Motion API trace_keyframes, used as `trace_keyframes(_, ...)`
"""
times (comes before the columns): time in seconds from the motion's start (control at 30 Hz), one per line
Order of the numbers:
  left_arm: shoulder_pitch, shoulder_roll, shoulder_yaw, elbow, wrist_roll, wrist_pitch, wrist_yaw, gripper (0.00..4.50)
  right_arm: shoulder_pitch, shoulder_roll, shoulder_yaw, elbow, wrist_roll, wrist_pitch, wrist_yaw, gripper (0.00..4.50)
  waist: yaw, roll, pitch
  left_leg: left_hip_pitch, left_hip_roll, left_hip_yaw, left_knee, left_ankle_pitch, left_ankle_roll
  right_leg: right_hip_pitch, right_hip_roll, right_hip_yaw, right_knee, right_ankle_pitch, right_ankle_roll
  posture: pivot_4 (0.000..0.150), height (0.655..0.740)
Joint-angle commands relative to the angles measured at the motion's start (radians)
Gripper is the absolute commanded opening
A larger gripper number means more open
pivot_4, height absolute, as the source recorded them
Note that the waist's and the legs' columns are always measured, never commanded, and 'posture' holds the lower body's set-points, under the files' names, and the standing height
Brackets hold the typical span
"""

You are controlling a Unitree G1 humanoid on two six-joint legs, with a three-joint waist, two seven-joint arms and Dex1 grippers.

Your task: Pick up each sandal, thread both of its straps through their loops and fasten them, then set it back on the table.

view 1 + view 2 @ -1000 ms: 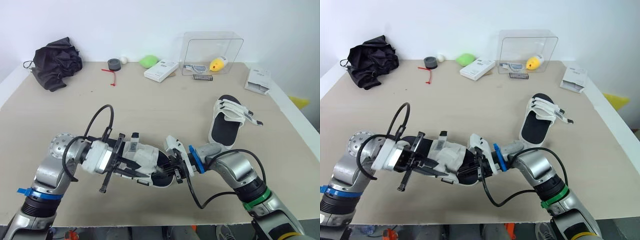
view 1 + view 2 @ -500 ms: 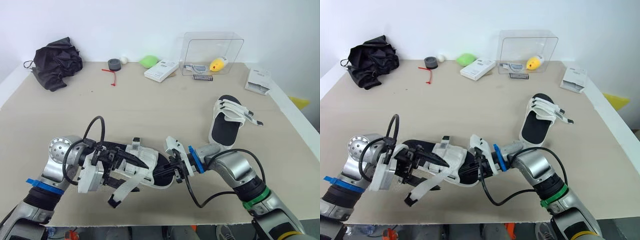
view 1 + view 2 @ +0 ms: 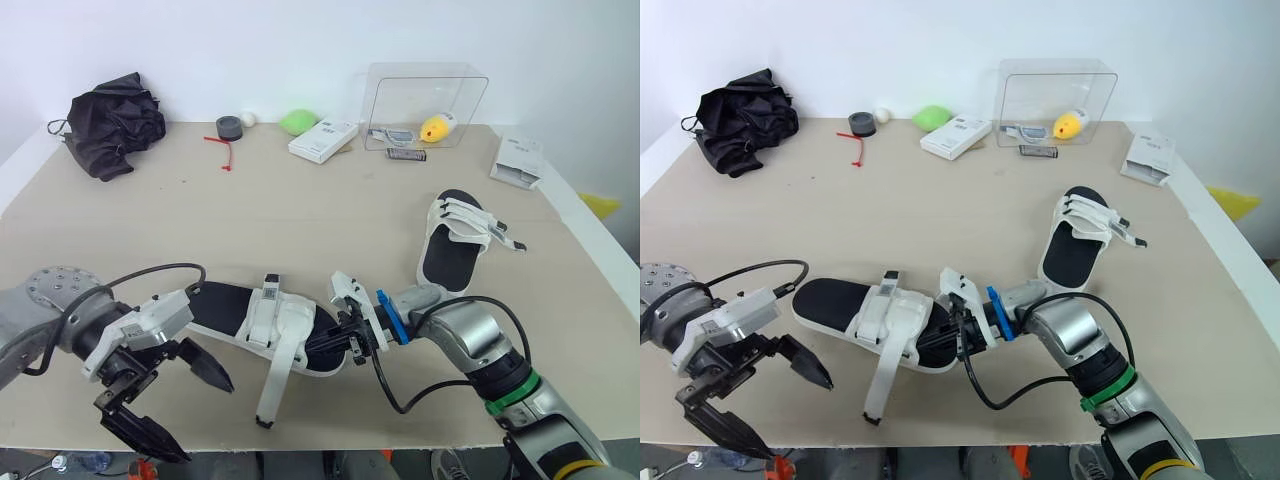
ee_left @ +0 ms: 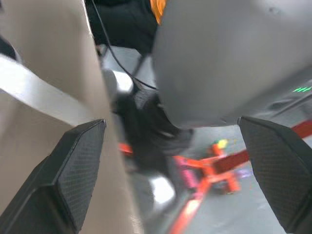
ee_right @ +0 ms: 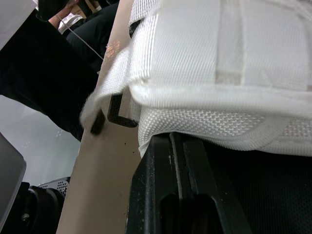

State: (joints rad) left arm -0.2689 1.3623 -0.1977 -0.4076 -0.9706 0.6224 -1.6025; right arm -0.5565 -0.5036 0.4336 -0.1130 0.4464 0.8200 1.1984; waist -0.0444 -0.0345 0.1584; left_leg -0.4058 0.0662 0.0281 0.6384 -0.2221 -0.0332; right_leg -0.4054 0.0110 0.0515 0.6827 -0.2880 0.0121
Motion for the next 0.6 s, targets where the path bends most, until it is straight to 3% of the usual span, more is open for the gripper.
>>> trace_keyframes(0.03,-0.019,-0.056,0.042,0.02,-0.073,0.133,0.053,4.48,0.01,-0.003,0.031,0.015,-0.012,0.011,0.007,0.0,0.001,0.0,0.0,0.0,0.0,0.0,0.0,0.0,0.0,0.0,0.0,0.0,0.0,0.0,0.0,0.15,0.74)
trace_keyframes(0.23,-0.018,-0.253,0.045,0.068,-0.01,0.199,0.256,4.48,0.014,0.001,0.032,0.006,-0.011,0.017,0.0,0.0,0.001,-0.001,0.0,-0.001,0.0,0.0,0.0,0.0,0.0,-0.001,0.0,0.001,0.0,0.0,0.0,0.15,0.74)
trace_keyframes(0.43,0.045,-0.277,0.021,0.09,0.086,0.212,0.25,4.48,0.028,0.0,0.027,-0.01,-0.006,0.026,-0.012,0.0,0.0,-0.001,0.0,-0.001,0.0,0.0,0.0,0.0,0.0,-0.001,0.001,0.002,0.0,0.002,-0.004,0.15,0.74)
trace_keyframes(0.6,0.071,-0.342,0.02,0.068,0.066,0.292,0.313,4.48,0.034,-0.001,0.022,-0.02,-0.004,0.032,-0.018,0.0,0.0,-0.001,0.0,-0.001,0.0,0.0,0.0,0.0,0.0,-0.001,0.0,0.001,0.0,0.001,-0.004,0.15,0.74)
